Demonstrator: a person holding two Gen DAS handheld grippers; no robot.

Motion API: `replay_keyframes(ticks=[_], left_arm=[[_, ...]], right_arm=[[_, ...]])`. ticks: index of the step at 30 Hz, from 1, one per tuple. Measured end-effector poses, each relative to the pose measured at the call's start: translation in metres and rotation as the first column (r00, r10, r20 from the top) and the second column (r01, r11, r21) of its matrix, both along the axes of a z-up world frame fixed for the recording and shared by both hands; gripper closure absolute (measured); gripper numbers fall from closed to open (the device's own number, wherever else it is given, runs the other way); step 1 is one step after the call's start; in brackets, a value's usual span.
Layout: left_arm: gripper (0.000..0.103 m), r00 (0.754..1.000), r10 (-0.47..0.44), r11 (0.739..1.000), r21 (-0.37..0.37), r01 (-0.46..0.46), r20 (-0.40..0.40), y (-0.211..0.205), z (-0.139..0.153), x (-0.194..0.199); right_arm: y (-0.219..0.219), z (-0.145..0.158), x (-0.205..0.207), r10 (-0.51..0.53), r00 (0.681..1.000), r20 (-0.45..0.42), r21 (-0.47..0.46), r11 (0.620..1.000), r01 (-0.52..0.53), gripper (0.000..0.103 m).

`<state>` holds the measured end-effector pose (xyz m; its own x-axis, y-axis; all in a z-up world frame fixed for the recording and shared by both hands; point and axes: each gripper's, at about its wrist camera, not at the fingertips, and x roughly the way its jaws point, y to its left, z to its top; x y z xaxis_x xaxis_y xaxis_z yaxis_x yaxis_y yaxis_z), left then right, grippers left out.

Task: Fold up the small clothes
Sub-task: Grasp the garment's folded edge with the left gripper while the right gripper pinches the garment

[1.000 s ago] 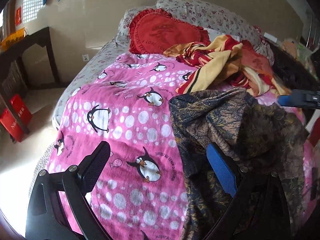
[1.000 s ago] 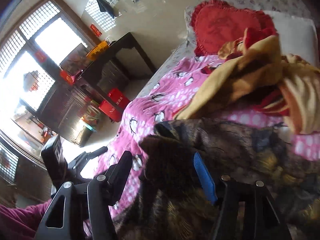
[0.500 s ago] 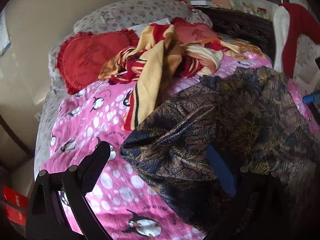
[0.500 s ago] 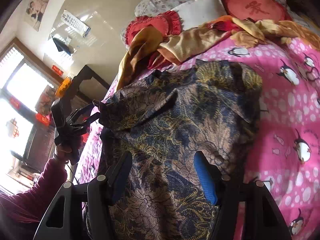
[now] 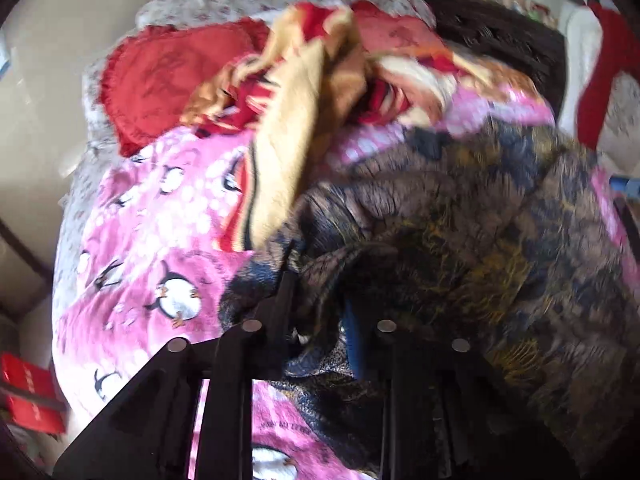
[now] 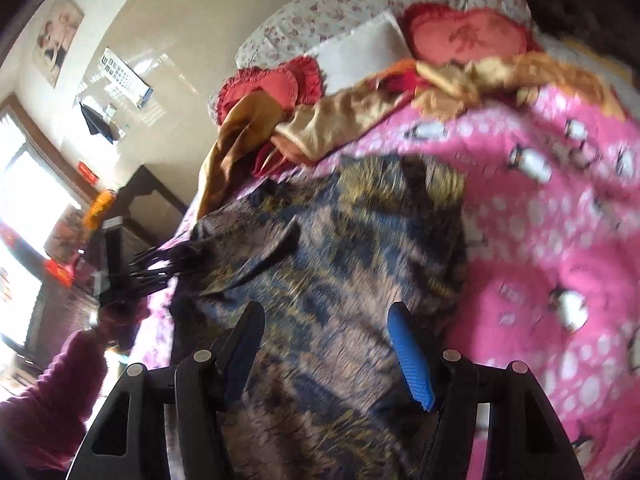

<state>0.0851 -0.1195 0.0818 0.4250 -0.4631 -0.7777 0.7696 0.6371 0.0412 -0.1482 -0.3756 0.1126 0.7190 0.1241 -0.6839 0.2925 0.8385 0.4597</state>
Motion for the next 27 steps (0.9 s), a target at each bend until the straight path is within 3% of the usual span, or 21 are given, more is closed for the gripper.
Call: replay_keyframes(ticks=[1,4,6,9,11,12,13,17,18,20,21,23,27], left_arm=[[0.094,0.998,0.052,0.998,-0.046,-0.053,-0.018,0.008,0.01,0.0],[0.095,0.977,0.17,0.967,-0.168,-0.19,-0.125,0.034,0.031,0.003],[0.095,0.969,0.215,0.959,-0.161,-0.232,-0.118,0.04,0.036,-0.001],[0.095,0.971,0.228,0.961,-0.139,-0.237,-0.078,0.043,0.037,-0.011],[0.095,0.967,0.236,0.96,-0.133,-0.247,-0.091,0.047,0.036,-0.012],[0.095,0.964,0.244,0.957,-0.135,-0.257,-0.101,0.049,0.036,-0.011],[0.095,0.962,0.255,0.954,-0.135,-0.267,-0.103,0.051,0.035,-0.009],[0.092,0.965,0.232,0.962,-0.121,-0.246,-0.123,0.049,0.025,-0.005],[0.086,0.967,0.219,0.965,-0.117,-0.234,-0.13,0.045,0.022,-0.005],[0.055,0.972,0.188,0.972,-0.113,-0.204,-0.141,0.037,0.016,-0.004],[0.034,0.974,0.179,0.975,-0.111,-0.195,-0.138,0.033,0.013,-0.003],[0.03,0.976,0.188,0.975,-0.102,-0.2,-0.111,0.026,0.007,-0.003],[0.03,0.97,0.237,0.971,-0.003,-0.238,-0.059,0.011,-0.011,0.006]], right_arm=[[0.0,0.003,0.002,-0.012,1.0,-0.001,-0.046,0.999,0.012,0.041],[0.003,0.008,0.014,-0.064,0.998,-0.028,-0.246,0.968,0.055,0.041],[0.005,0.006,0.024,-0.066,0.997,-0.042,-0.369,0.928,0.046,0.041],[-0.001,-0.003,0.04,-0.03,0.996,-0.081,-0.42,0.908,-0.006,0.041],[-0.002,-0.011,0.052,0.016,0.992,-0.126,-0.452,0.889,-0.072,0.06],[-0.003,-0.012,0.055,0.032,0.989,-0.141,-0.462,0.882,-0.095,0.089],[-0.005,-0.012,0.057,0.036,0.988,-0.151,-0.467,0.878,-0.104,0.097],[-0.031,0.001,0.056,-0.043,0.995,-0.088,-0.429,0.903,0.001,0.098],[-0.038,0.001,0.06,-0.077,0.994,-0.083,-0.428,0.903,0.034,0.098],[-0.059,0.0,0.063,-0.147,0.985,-0.085,-0.398,0.912,0.102,0.098],[-0.067,-0.006,0.066,-0.158,0.982,-0.104,-0.371,0.922,0.109,0.098],[-0.075,-0.018,0.071,-0.155,0.977,-0.146,-0.32,0.942,0.101,0.098],[-0.083,-0.021,0.064,-0.165,0.975,-0.15,-0.237,0.963,0.127,0.095]])
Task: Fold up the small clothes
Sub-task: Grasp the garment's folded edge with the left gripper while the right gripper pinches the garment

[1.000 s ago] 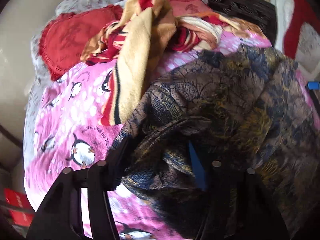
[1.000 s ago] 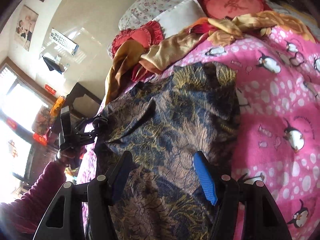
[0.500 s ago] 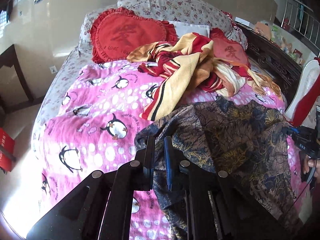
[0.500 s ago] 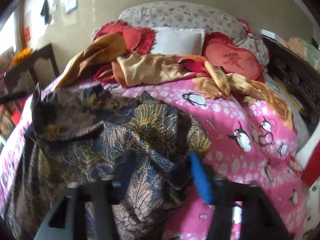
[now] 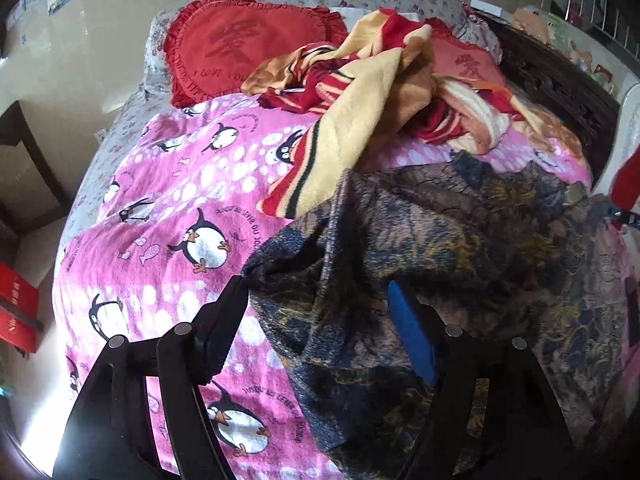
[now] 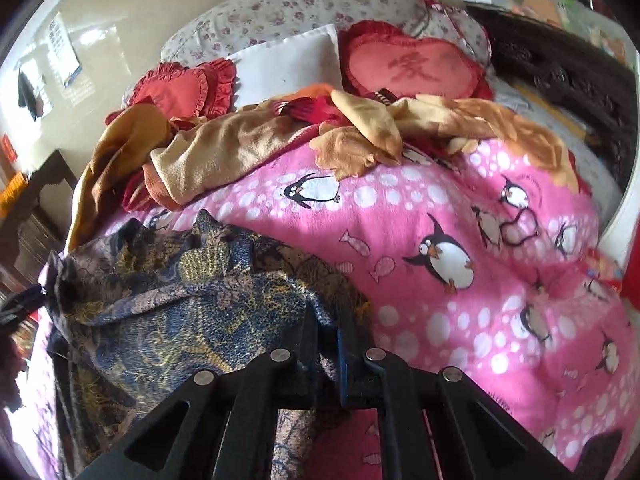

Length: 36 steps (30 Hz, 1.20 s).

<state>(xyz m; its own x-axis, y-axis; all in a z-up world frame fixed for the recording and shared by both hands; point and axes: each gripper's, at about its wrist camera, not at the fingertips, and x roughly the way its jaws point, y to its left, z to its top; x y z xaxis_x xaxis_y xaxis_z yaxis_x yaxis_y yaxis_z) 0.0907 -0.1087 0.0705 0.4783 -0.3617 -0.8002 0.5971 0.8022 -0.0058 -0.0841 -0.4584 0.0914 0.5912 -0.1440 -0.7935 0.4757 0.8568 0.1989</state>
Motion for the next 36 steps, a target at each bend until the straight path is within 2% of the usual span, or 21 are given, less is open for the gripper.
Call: replay_keyframes(ticks=[2,3,4,5,6,7,12,14,15,18,20,22,25,26,27,28,29,30,31,33,36], left_arm=[[0.03,1.0,-0.009,1.0,0.001,0.009,0.0,-0.004,-0.007,0.003],[0.033,1.0,-0.009,1.0,-0.007,0.009,0.002,-0.005,-0.008,0.003],[0.05,1.0,-0.006,1.0,-0.018,0.006,0.005,-0.006,-0.007,0.003],[0.062,1.0,-0.006,1.0,-0.028,0.006,0.001,-0.007,-0.006,0.003],[0.083,1.0,-0.006,0.999,-0.035,0.006,-0.003,-0.008,-0.004,0.003],[0.09,1.0,-0.003,0.999,-0.042,0.003,-0.001,-0.008,-0.001,0.002],[0.097,0.999,-0.02,0.995,-0.094,0.017,-0.04,-0.001,0.015,-0.003],[0.097,0.998,-0.012,0.996,-0.091,0.006,-0.062,0.003,0.018,-0.007],[0.097,0.997,-0.006,0.996,-0.092,-0.001,-0.071,0.005,0.019,-0.01],[0.097,0.995,-0.014,0.993,-0.117,0.002,-0.103,0.011,0.019,-0.019],[0.097,0.996,-0.006,0.995,-0.105,-0.003,-0.086,0.012,0.017,-0.024],[0.097,0.997,0.018,0.996,-0.081,-0.024,-0.07,0.011,0.013,-0.026],[0.096,0.993,0.012,0.996,-0.092,-0.023,-0.115,0.007,0.006,-0.023],[0.092,0.993,0.009,0.995,-0.093,-0.02,-0.114,0.004,0.005,-0.024],[0.084,0.995,0.006,0.996,-0.087,-0.015,-0.101,0.001,0.005,-0.026],[0.069,0.996,0.005,0.997,-0.071,-0.011,-0.084,-0.003,0.005,-0.026],[0.062,0.998,0.008,0.999,-0.051,-0.012,-0.064,-0.007,0.004,-0.027],[0.051,0.999,0.017,0.999,-0.035,-0.019,-0.041,-0.01,0.003,-0.027],[0.051,0.999,0.026,0.999,-0.027,-0.027,-0.019,-0.012,0.002,-0.027],[0.051,0.999,0.035,0.999,-0.008,-0.035,0.001,-0.016,-0.002,-0.025],[0.051,0.999,0.025,1.0,-0.006,-0.025,-0.027,-0.021,-0.011,-0.021]], right_arm=[[-0.003,0.009,-0.016,-0.033,0.998,0.054,0.027,0.999,0.032,0.079],[-0.004,0.01,-0.02,-0.05,0.997,0.066,0.028,0.998,0.048,0.063],[-0.003,0.012,-0.026,-0.07,0.995,0.075,0.02,0.997,0.068,0.053],[-0.003,0.013,-0.03,-0.078,0.994,0.078,0.013,0.997,0.077,0.052],[-0.003,0.011,-0.03,-0.077,0.994,0.076,0.016,0.997,0.076,0.052],[-0.004,0.009,-0.028,-0.075,0.995,0.069,0.026,0.997,0.073,0.052],[-0.011,-0.014,-0.013,-0.056,0.998,0.043,0.174,0.984,0.048,0.05],[-0.011,-0.019,-0.008,-0.053,0.996,0.075,0.212,0.977,0.036,0.067],[-0.012,-0.018,-0.006,-0.061,0.995,0.079,0.204,0.978,0.044,0.094],[-0.025,-0.009,-0.012,-0.128,0.984,0.124,0.216,0.971,0.099,0.096],[-0.035,-0.01,-0.014,-0.177,0.98,0.093,0.18,0.971,0.158,0.097],[-0.046,-0.02,-0.016,-0.216,0.975,0.055,0.172,0.964,0.204,0.097],[-0.049,-0.038,-0.015,-0.213,0.977,-0.018,0.157,0.964,0.213,0.097],[-0.046,-0.038,-0.018,-0.212,0.977,-0.018,0.158,0.964,0.212,0.097],[-0.044,-0.036,-0.022,-0.216,0.976,-0.019,0.15,0.965,0.216,0.096],[-0.042,-0.031,-0.026,-0.222,0.975,-0.021,0.135,0.965,0.223,0.089],[-0.04,-0.027,-0.031,-0.23,0.973,-0.021,0.128,0.965,0.23,0.082],[-0.038,-0.022,-0.038,-0.24,0.971,-0.011,0.127,0.963,0.24,0.067],[-0.035,-0.019,-0.046,-0.246,0.969,0.012,0.135,0.961,0.242,0.059],[-0.029,-0.014,-0.062,-0.223,0.973,0.055,0.166,0.963,0.211,0.058],[-0.01,-0.009,-0.077,-0.167,0.984,0.057,0.163,0.974,0.156,0.056]])
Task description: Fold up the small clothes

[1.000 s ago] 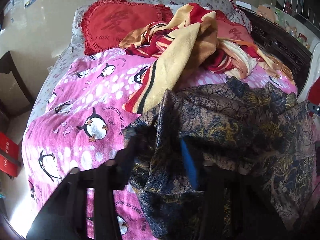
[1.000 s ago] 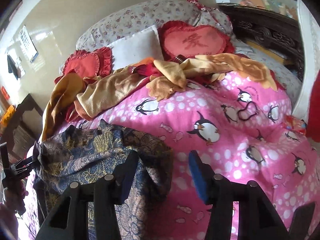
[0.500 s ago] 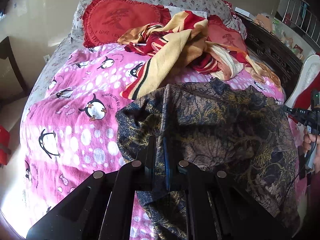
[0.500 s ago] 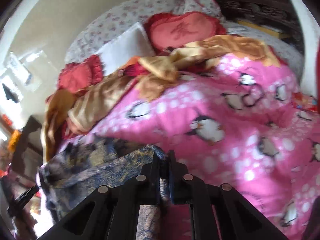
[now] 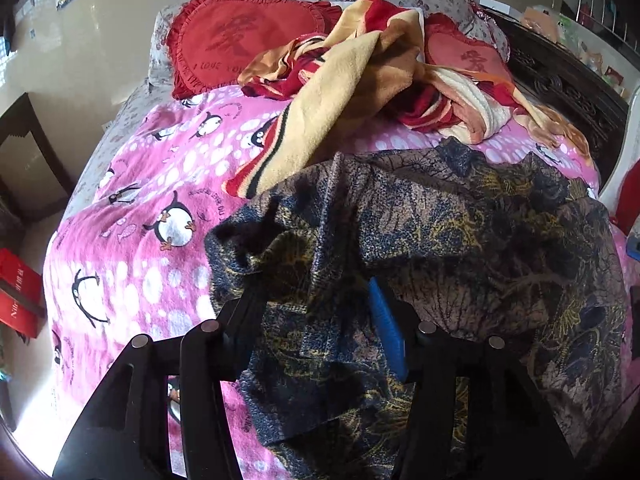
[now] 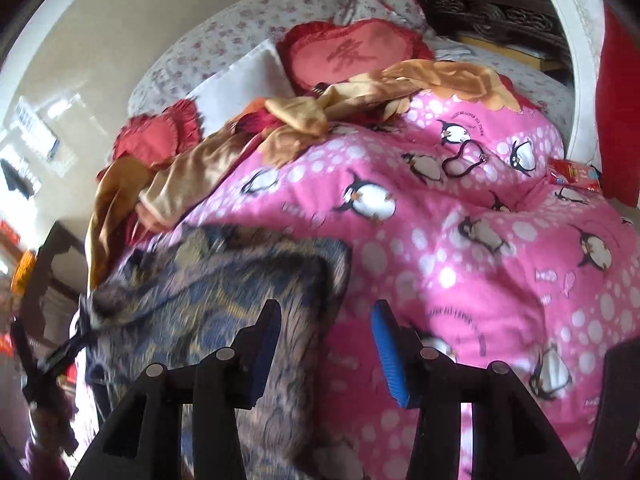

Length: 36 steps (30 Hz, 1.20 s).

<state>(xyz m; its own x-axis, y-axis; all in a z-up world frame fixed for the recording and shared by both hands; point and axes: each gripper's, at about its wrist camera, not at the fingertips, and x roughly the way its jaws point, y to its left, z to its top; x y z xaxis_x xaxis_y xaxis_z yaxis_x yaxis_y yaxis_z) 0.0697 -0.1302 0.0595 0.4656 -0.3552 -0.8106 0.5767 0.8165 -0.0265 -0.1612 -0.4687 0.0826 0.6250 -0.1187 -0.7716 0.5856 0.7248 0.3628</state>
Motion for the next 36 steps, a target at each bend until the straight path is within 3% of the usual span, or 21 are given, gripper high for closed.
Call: replay_keyframes(ticks=[3,4,6,12,13,15,17,19,21,22,23,25,27,30,33,36], left_arm=[[0.054,1.0,-0.018,1.0,0.015,0.018,-0.016,-0.008,-0.008,0.0],[0.072,0.999,-0.024,1.0,0.013,0.024,-0.022,-0.009,-0.008,-0.001],[0.096,0.997,-0.044,0.999,-0.015,0.043,-0.07,-0.009,-0.005,-0.003],[0.097,0.993,-0.072,0.992,-0.111,0.062,-0.093,0.01,0.024,-0.024],[0.097,0.992,-0.056,0.991,-0.127,0.041,-0.117,0.015,0.026,-0.024],[0.097,0.988,-0.013,0.989,-0.147,-0.009,-0.151,0.025,0.024,-0.022],[0.097,0.979,0.015,0.987,-0.157,-0.047,-0.202,0.029,0.011,-0.02],[0.097,0.971,0.051,0.992,-0.101,-0.076,-0.232,0.024,-0.01,-0.019],[0.097,0.968,0.056,0.995,-0.072,-0.075,-0.243,0.018,-0.024,-0.02],[0.097,0.968,0.061,0.994,-0.075,-0.081,-0.243,0.018,-0.025,-0.02],[0.097,0.968,0.061,0.993,-0.086,-0.084,-0.243,0.018,-0.025,-0.02],[0.096,0.966,0.066,0.991,-0.1,-0.093,-0.252,0.02,-0.021,-0.02],[0.096,0.966,0.078,0.988,-0.113,-0.109,-0.247,0.023,-0.015,-0.019],[0.091,0.975,0.107,0.984,-0.119,-0.132,-0.196,0.03,-0.003,-0.022],[0.091,0.981,0.132,0.983,-0.106,-0.147,-0.143,0.034,0.003,-0.029],[0.091,0.981,0.174,0.981,-0.075,-0.18,-0.081,0.035,0.007,-0.033]], right_arm=[[0.017,-0.005,-0.005,0.054,0.999,-0.003,0.025,0.998,-0.054,0.055],[0.021,-0.008,-0.006,0.073,0.997,-0.009,0.039,0.997,-0.073,0.054],[0.029,-0.013,-0.007,0.092,0.996,-0.014,0.045,0.995,-0.092,0.054],[0.04,-0.032,-0.005,0.106,0.994,0.014,0.144,0.984,-0.107,0.055],[0.041,-0.037,-0.002,0.111,0.994,-0.004,0.15,0.983,-0.109,0.074],[0.043,-0.033,-0.002,0.116,0.993,-0.034,0.108,0.988,-0.112,0.093],[0.041,-0.018,-0.01,0.097,0.995,-0.024,0.027,0.995,-0.097,0.095],[0.03,-0.015,-0.018,0.038,0.996,-0.075,-0.033,0.999,-0.041,0.103],[0.016,-0.026,-0.022,-0.026,0.989,-0.146,-0.055,0.998,0.018,0.103],[0.009,-0.032,-0.026,-0.026,0.989,-0.146,0.002,1.0,0.026,0.103],[0.004,-0.033,-0.03,-0.025,0.993,-0.113,0.063,0.997,0.032,0.103],[0.004,-0.02,-0.035,-0.04,0.999,-0.033,0.08,0.996,0.043,0.1],[0.011,-0.004,-0.026,0.004,0.999,0.04,0.06,0.998,-0.006,0.092],[0.037,0.009,0.007,0.135,0.988,0.074,0.022,0.99,-0.137,0.064],[0.069,-0.001,0.049,0.263,0.963,0.052,0.004,0.965,-0.264,0.064],[0.101,-0.012,0.097,0.367,0.93,-0.023,-0.086,0.926,-0.368,0.064]])
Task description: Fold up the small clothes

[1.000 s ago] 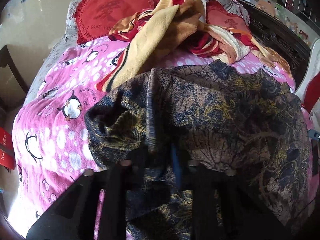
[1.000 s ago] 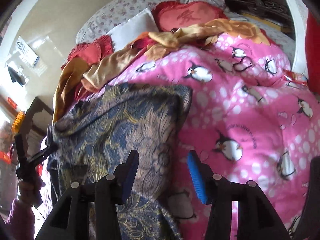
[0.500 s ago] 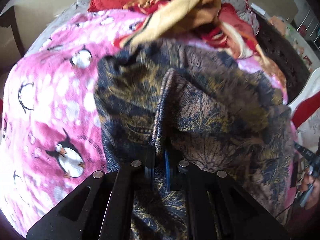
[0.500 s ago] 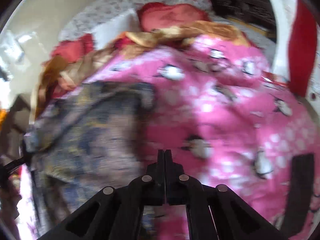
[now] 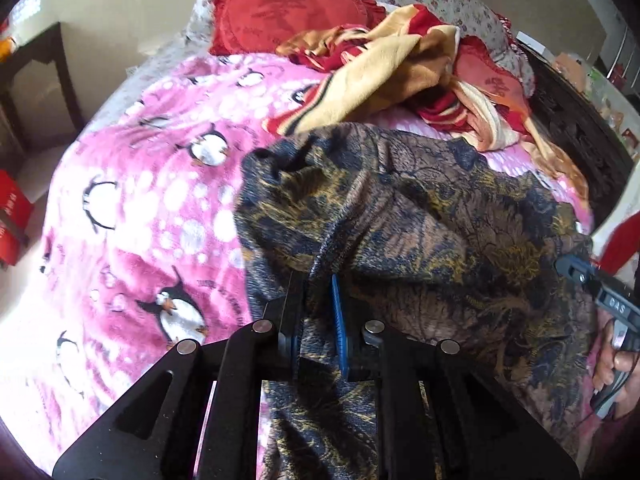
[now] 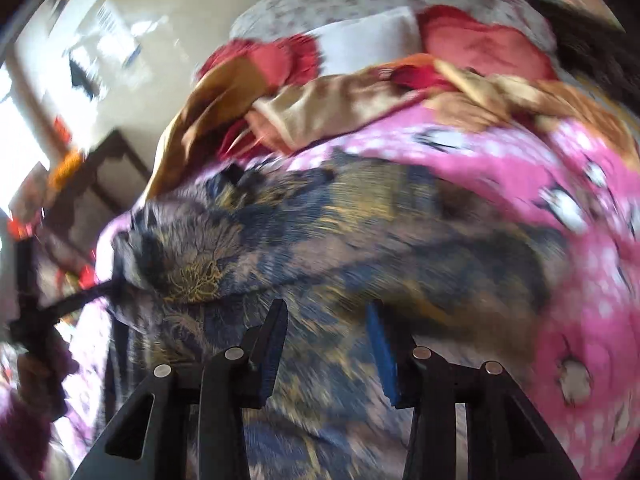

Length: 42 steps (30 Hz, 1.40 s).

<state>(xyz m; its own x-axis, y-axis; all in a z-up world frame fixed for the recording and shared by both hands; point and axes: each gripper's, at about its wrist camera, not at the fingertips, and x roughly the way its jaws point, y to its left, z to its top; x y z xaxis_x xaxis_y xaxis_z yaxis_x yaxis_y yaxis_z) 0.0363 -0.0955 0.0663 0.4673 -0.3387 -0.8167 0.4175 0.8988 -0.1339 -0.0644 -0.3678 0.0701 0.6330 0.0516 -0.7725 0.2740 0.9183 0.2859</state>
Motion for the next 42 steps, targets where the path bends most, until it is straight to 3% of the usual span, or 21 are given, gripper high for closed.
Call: replay_keyframes(ticks=[2,4,5,9,13,16,19,24,29,30,31,33,36,40,42], left_arm=[[0.088,0.997,0.037,0.999,0.03,-0.039,0.064,0.006,0.005,-0.005],[0.068,0.995,0.06,0.998,0.012,-0.061,0.077,0.011,0.007,-0.003],[0.066,0.995,0.069,0.998,0.001,-0.069,0.073,0.013,0.006,-0.001],[0.066,0.997,0.053,0.998,-0.028,-0.052,0.061,0.009,0.007,0.001],[0.066,0.998,-0.012,0.998,-0.063,0.017,0.069,-0.006,0.01,-0.007],[0.066,0.998,-0.038,0.998,-0.043,0.041,0.058,-0.018,0.004,-0.012],[0.066,0.999,-0.024,0.999,-0.024,0.025,0.041,-0.019,-0.007,-0.01],[0.066,0.999,0.029,0.999,-0.033,-0.03,-0.039,-0.004,-0.026,-0.005],[0.066,0.998,0.037,0.997,-0.067,-0.04,-0.046,0.006,-0.027,-0.007],[0.066,0.999,0.036,0.997,-0.068,-0.038,-0.04,0.007,-0.026,-0.008],[0.066,0.999,0.033,0.997,-0.069,-0.035,-0.031,0.009,-0.023,-0.009],[0.066,1.0,0.026,0.997,-0.072,-0.025,0.003,0.013,-0.018,-0.013],[0.066,0.999,0.029,0.997,-0.07,-0.026,0.03,0.011,-0.014,-0.012],[0.066,0.999,0.031,0.995,-0.095,-0.029,0.018,0.001,-0.012,-0.002],[0.066,0.999,0.03,0.995,-0.094,-0.027,0.033,-0.004,-0.009,0.003]], right_arm=[[0.015,-0.002,0.026,0.031,0.999,0.01,-0.072,0.997,-0.03,0.064],[0.021,0.001,0.046,0.055,0.998,0.043,-0.111,0.993,-0.05,0.064],[0.023,0.001,0.058,0.06,0.997,0.047,-0.133,0.99,-0.053,0.063],[0.024,-0.002,0.088,0.047,0.997,0.054,-0.125,0.991,-0.04,0.063],[0.03,0.016,0.063,0.049,0.993,0.107,-0.097,0.995,-0.039,0.063],[0.043,0.022,0.043,0.092,0.989,0.116,-0.099,0.992,-0.081,0.062],[0.057,0.025,0.036,0.149,0.98,0.133,-0.034,0.989,-0.146,0.062],[0.105,0.035,0.082,0.342,0.928,0.146,0.002,0.938,-0.346,0.062],[0.162,0.01,0.159,0.512,0.859,0.03,0.043,0.857,-0.513,0.062],[0.167,0.002,0.169,0.516,0.856,-0.005,0.049,0.856,-0.515,0.07],[0.172,-0.003,0.177,0.52,0.854,-0.022,0.062,0.853,-0.518,0.085],[0.176,0.001,0.18,0.52,0.854,0.025,0.041,0.853,-0.52,0.096],[0.183,0.015,0.186,0.49,0.862,0.129,-0.001,0.87,-0.494,0.097],[0.196,0.004,0.202,0.458,0.885,0.086,-0.022,0.889,-0.458,0.097],[0.193,0.008,0.191,0.46,0.884,0.076,-0.011,0.887,-0.461,0.096]])
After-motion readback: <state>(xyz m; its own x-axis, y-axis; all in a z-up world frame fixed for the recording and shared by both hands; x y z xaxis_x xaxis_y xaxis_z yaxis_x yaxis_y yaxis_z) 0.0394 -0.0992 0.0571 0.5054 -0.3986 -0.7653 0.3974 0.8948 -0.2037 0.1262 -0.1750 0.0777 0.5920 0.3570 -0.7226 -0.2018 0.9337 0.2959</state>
